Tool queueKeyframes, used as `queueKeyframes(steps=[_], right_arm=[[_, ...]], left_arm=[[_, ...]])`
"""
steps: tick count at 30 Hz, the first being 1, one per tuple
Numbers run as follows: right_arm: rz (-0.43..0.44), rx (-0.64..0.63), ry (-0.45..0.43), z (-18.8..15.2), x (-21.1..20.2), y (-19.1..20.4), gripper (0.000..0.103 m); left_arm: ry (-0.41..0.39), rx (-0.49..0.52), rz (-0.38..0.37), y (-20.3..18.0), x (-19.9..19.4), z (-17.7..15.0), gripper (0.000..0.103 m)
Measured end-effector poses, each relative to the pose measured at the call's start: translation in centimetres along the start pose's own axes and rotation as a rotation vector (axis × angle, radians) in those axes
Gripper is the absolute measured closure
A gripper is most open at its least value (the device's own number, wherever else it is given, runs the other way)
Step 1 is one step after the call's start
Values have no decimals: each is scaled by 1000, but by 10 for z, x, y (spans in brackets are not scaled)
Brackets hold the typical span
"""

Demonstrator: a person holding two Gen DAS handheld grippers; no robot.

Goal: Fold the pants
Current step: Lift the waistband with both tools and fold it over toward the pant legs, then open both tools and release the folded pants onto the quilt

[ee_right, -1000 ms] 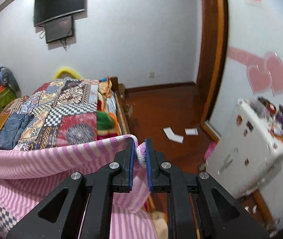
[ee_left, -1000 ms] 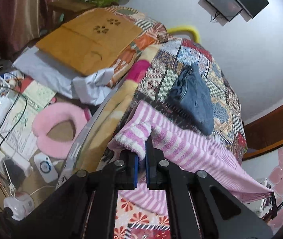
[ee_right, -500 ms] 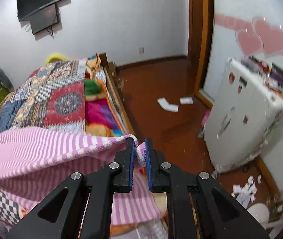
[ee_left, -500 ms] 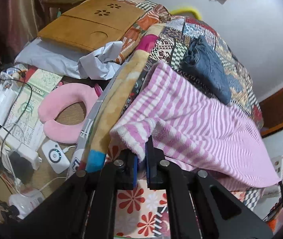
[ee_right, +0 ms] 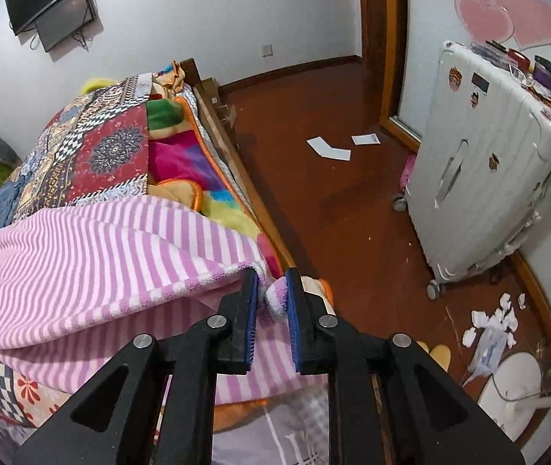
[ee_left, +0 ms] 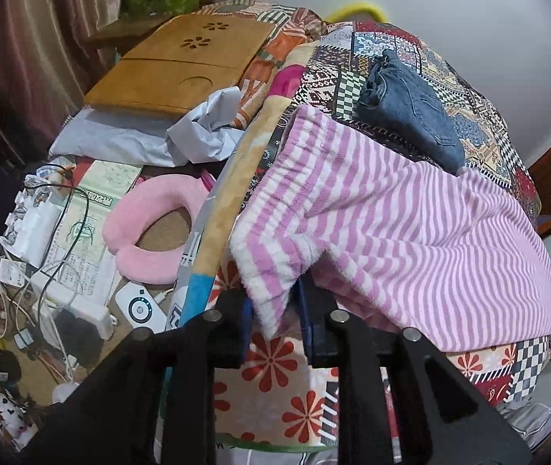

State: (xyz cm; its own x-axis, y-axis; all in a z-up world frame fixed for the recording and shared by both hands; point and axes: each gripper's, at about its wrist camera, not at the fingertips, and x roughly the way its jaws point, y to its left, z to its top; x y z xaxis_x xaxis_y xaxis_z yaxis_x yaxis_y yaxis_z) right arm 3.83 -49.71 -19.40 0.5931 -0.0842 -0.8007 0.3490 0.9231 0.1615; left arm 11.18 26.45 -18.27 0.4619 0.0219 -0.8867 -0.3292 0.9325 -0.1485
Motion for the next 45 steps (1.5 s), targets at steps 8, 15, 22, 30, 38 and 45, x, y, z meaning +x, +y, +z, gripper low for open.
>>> queueKeyframes(steps=[8, 15, 22, 30, 38, 45], right_arm=[[-43, -80, 3, -4, -18, 16, 74], [27, -114, -78, -4, -62, 36, 63], [183, -222, -106, -17, -83, 87, 53], [297, -299, -2, -48, -57, 129, 53], [192, -348, 102, -59, -18, 141, 53], [95, -350, 79, -55, 6, 149, 53]], left_arm=[[-54, 5, 59, 0, -37, -11, 63], [-158, 50, 113, -25, -85, -13, 51], [-178, 171, 4, -102, -86, -28, 38], [-56, 281, -84, -175, -31, -65, 38], [-15, 370, -56, -202, -7, -93, 38], [-22, 380, -48, -210, -4, -94, 38]])
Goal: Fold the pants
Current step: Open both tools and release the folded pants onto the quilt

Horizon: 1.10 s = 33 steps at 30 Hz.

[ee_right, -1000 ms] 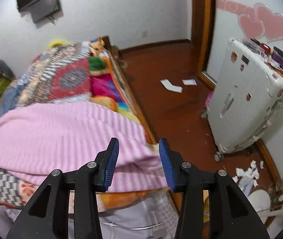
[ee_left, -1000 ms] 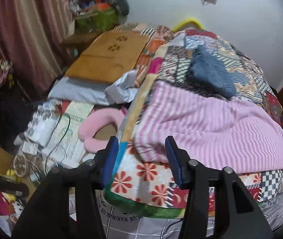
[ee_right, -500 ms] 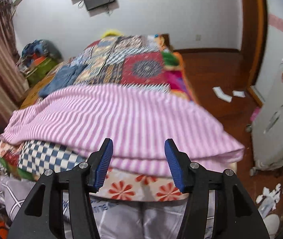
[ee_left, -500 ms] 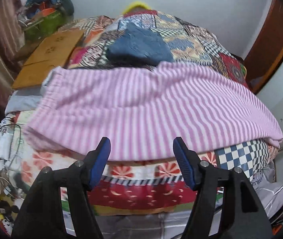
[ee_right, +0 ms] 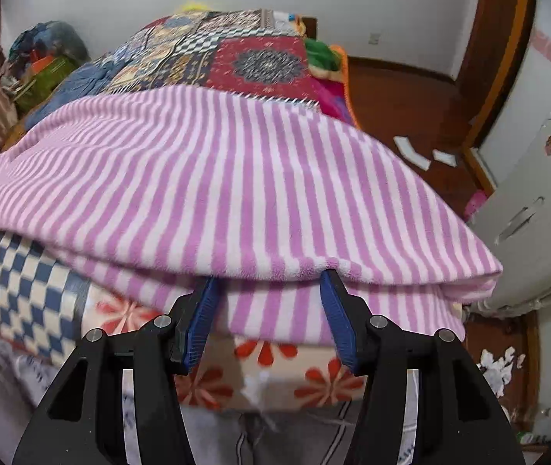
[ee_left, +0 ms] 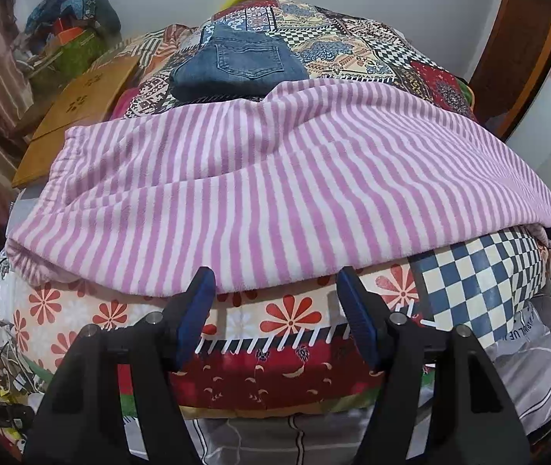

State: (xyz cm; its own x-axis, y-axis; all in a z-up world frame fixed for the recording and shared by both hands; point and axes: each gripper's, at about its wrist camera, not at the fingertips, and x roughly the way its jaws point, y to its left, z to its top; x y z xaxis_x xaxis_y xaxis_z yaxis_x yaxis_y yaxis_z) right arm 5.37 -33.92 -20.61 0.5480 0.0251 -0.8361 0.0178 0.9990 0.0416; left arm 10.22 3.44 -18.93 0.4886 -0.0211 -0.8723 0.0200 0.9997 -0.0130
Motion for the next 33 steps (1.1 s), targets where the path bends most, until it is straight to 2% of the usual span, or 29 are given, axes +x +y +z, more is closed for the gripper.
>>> queueKeyframes(steps=[5, 8, 10, 12, 17, 19, 21, 22, 26, 28, 29, 30, 32, 33], right_arm=[[-73, -56, -37, 6, -6, 8, 53], [-56, -68, -35, 10, -10, 9, 53], [-79, -82, -56, 12, -13, 11, 48], [-93, -93, -87, 13, -16, 13, 32], [-57, -153, -115, 20, -12, 20, 33], [-14, -182, -107, 24, -7, 21, 51], [34, -191, -71, 26, 0, 21, 90], [62, -184, -50, 27, 4, 20, 96], [128, -217, -29, 21, 3, 23, 96], [175, -227, -15, 16, -4, 23, 94], [181, -226, -3, 14, -6, 23, 86], [176, -227, 1, 12, -8, 22, 69], [128, -241, -16, 10, -12, 20, 50], [114, -252, -23, 10, -13, 18, 48]], left_arm=[[-3, 20, 27, 3, 0, 1, 38], [8, 34, 16, 7, 1, -2, 38], [19, 49, 6, 7, 3, -6, 38], [23, 74, 9, 2, 5, -9, 38], [29, 111, 26, -11, 15, -6, 38], [28, 108, 19, -13, 18, -2, 38], [20, 108, 21, -13, 19, 1, 38], [20, 109, 15, -14, 20, 2, 38], [26, 124, 5, -17, 23, 5, 43], [28, 127, -8, -18, 22, 5, 48], [30, 123, -15, -18, 22, 5, 49], [31, 120, -19, -18, 23, 4, 54], [35, 115, -18, -17, 24, 4, 62], [38, 111, -20, -17, 25, 3, 68]])
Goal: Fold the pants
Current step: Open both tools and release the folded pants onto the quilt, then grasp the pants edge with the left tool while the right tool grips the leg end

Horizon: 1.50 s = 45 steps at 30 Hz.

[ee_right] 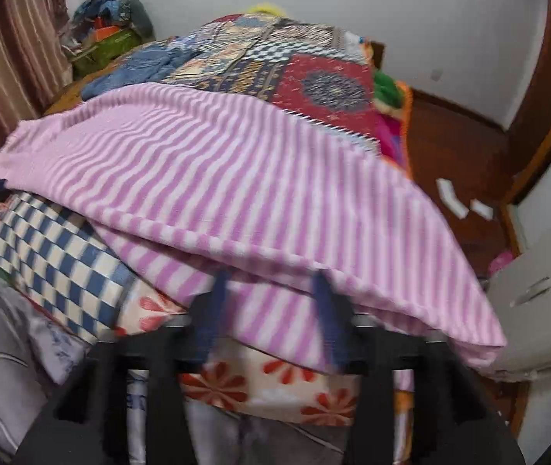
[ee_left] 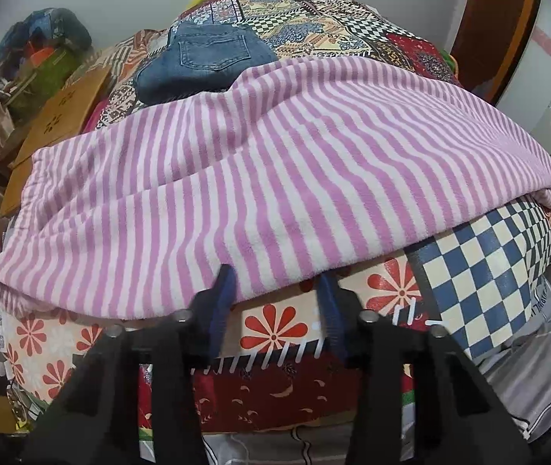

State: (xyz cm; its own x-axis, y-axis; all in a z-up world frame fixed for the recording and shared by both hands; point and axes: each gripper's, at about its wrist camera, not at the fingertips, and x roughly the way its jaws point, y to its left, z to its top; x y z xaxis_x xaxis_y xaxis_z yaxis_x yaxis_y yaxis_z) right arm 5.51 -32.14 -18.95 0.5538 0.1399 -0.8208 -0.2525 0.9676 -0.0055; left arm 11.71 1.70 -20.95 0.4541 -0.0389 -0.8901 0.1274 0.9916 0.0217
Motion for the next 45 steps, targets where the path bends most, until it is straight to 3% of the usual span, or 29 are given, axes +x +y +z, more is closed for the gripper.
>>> queueKeyframes(steps=[2, 4, 8, 10, 11, 12, 19, 23, 25, 28, 32, 34, 37, 39, 45], right_arm=[[-10, -3, 25, 1, 4, -6, 48], [-7, -26, 52, 5, 11, -8, 48], [8, -107, 96, 11, 28, -5, 49], [40, -119, 95, 14, 28, -5, 61], [56, -122, 99, 15, 27, -6, 83], [57, -120, 103, 16, 27, -6, 94], [28, -34, 31, 7, -5, -9, 98], [11, -6, 88, -10, -6, -14, 98], [68, 93, 141, -22, 6, -26, 98], [123, 209, 121, -34, 6, -42, 98], [85, 216, 118, -29, -12, -51, 88], [68, 189, 104, -18, -26, -51, 79], [38, 132, 45, 9, -48, -43, 60], [40, 99, -5, 28, -57, -35, 51], [135, -23, -74, 107, -41, 21, 45]], left_arm=[[6, -9, -6, 0, 2, -1, 75], [4, -8, -7, 0, 2, -2, 88], [-5, -8, -10, -1, 2, -3, 95], [-7, -11, -9, 0, 1, -3, 96], [-7, -13, -8, 0, 1, -3, 96], [-9, -16, -7, 0, 0, -2, 96], [-12, -27, -15, 6, -7, 1, 96], [2, -26, -36, 10, -9, 1, 96], [10, -34, -48, 14, -10, -2, 96], [16, -44, -20, 21, -14, -7, 96], [-32, -104, -19, 40, -39, -9, 84], [-72, -136, 4, 51, -52, -7, 64], [-156, -189, 45, 78, -76, 2, 44], [-189, -199, 84, 94, -84, 9, 42], [-224, -178, 185, 153, -83, 33, 35]])
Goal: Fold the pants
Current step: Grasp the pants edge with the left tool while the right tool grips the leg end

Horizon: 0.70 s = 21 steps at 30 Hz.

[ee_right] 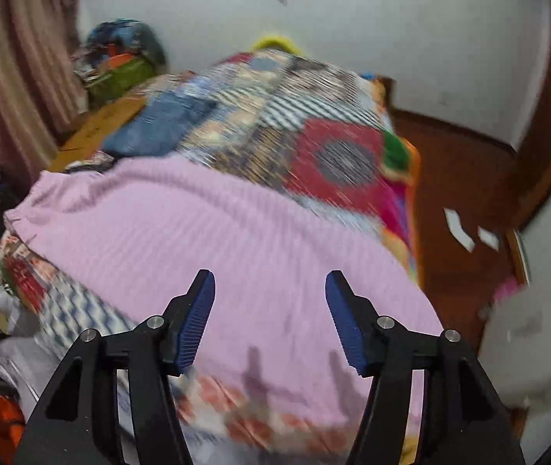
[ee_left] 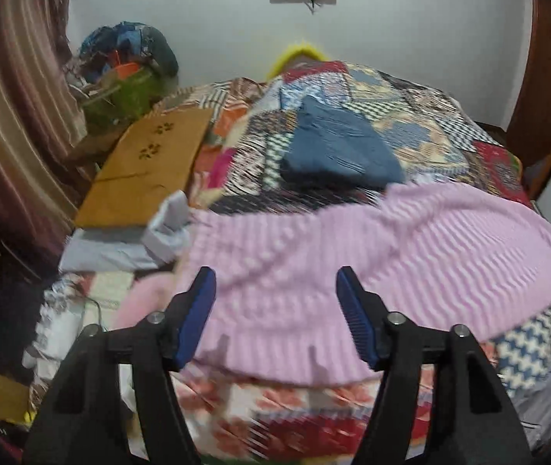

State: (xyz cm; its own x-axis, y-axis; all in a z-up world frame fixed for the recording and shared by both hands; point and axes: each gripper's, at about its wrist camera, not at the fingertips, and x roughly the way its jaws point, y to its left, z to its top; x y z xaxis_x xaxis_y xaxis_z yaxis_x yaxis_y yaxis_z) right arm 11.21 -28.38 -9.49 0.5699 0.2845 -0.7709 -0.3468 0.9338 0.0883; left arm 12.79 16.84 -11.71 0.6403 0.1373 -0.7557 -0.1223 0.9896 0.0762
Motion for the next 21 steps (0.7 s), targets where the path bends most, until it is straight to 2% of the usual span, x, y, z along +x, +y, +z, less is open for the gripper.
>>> queueKeyframes(steps=[3, 6, 8, 10, 12, 15, 21], right_arm=[[53, -76, 7, 36, 35, 31, 44], [102, -140, 33, 58, 70, 58, 44], [125, -172, 52, 67, 85, 74, 44], [160, -202, 72, 83, 107, 87, 44], [193, -230, 90, 95, 124, 98, 44], [236, -255, 106, 110, 148, 108, 44], [402, -245, 189, 133, 204, 129, 44]], left_arm=[[30, -34, -13, 31, 29, 10, 35], [84, -84, -78, 57, 63, 18, 36], [127, -89, -106, 68, 88, 24, 44], [164, -93, -126, 74, 105, 28, 58], [216, -95, -139, 79, 125, 31, 63], [257, -79, -123, 84, 144, 32, 64], [316, -121, -219, 93, 164, 29, 64]])
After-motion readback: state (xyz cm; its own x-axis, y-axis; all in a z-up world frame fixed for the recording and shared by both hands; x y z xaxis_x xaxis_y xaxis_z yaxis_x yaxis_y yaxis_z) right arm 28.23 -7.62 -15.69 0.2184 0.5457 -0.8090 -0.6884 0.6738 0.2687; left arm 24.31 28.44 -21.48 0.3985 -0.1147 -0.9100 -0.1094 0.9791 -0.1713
